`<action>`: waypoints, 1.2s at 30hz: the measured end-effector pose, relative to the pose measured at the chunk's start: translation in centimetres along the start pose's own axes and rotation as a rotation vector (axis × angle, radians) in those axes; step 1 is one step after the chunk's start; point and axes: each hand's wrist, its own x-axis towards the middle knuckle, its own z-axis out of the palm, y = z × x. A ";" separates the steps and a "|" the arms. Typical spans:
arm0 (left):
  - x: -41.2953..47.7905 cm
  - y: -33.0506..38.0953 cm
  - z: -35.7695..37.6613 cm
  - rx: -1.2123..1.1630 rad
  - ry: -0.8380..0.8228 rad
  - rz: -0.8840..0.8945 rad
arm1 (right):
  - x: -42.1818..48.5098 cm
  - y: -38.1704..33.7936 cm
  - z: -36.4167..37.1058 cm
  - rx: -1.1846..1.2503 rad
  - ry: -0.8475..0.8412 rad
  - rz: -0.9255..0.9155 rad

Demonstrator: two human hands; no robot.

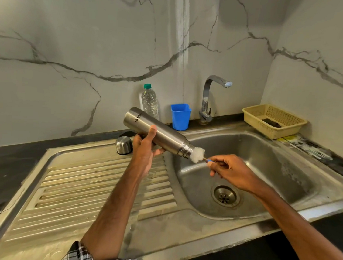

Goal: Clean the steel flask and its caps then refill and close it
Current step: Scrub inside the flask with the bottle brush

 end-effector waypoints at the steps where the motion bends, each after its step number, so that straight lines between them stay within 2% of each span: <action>1: 0.3 0.2 -0.1 -0.034 0.032 -0.005 | 0.2 0.4 -0.2 -0.063 0.043 -0.005; 4: 1.3 0.4 0.2 -0.074 0.075 -0.033 | 0.4 1.0 -0.2 -0.163 0.155 -0.030; 6: 1.5 0.1 0.5 -0.069 0.060 -0.034 | 0.3 0.9 0.3 -0.155 0.144 -0.050; 8: 1.6 -0.5 0.5 -0.059 0.005 -0.036 | 0.4 0.7 0.5 0.069 0.063 -0.006; 10: 1.1 -1.3 0.5 -0.045 -0.046 -0.054 | 0.6 0.0 0.6 0.344 -0.088 0.121; 13: 0.4 -2.0 1.1 -0.036 -0.105 -0.064 | 0.6 -0.9 0.5 0.471 -0.238 0.286; 15: 0.3 -1.9 1.2 -0.062 -0.119 -0.059 | 0.4 -0.8 0.0 0.438 -0.183 0.268; 18: 0.4 -1.9 0.9 -0.070 -0.097 -0.051 | 0.3 -0.3 -0.1 0.312 -0.035 0.131; 20: 0.3 -2.4 0.6 -0.067 -0.094 -0.050 | 0.5 0.4 0.4 0.144 0.070 0.050; 25: 0.3 -2.6 -0.2 -0.123 -0.036 -0.024 | 0.7 1.7 0.0 -0.235 0.218 -0.016; 32: 0.7 -3.4 -0.2 -0.128 -0.055 -0.008 | 1.4 0.6 1.6 -0.242 0.304 -0.100; 36: 0.2 -3.7 0.1 -0.107 -0.071 -0.007 | 1.1 0.9 0.7 -0.227 0.337 -0.021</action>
